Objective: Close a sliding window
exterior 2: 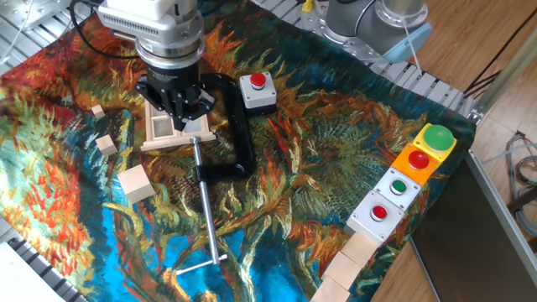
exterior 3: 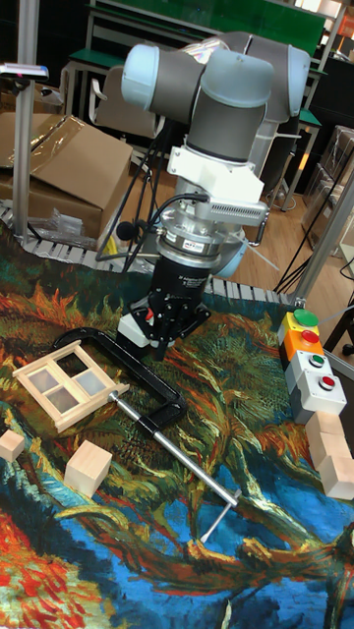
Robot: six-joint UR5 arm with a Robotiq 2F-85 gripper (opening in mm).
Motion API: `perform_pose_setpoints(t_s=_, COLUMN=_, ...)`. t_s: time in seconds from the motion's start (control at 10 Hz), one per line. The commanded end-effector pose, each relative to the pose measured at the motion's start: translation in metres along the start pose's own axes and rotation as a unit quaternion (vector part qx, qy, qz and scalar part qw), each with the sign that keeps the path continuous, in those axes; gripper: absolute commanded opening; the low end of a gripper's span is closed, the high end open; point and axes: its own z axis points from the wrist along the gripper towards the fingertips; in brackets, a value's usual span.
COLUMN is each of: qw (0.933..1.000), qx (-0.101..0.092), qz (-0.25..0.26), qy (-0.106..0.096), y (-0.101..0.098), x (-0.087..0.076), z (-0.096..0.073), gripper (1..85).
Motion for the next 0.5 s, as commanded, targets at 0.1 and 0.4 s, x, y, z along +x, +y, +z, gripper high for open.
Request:
perform_pose_setpoints(t_s=0.1, qw=0.9997, qx=-0.008, qz=-0.018, qy=-0.016, y=0.004, x=-0.01, z=-0.001, gripper=1.3)
perform_pose_setpoints(t_s=0.4, qw=0.9992, qx=-0.033, qz=-0.013, qy=-0.021, y=0.031, x=-0.023, z=-0.015, gripper=1.3)
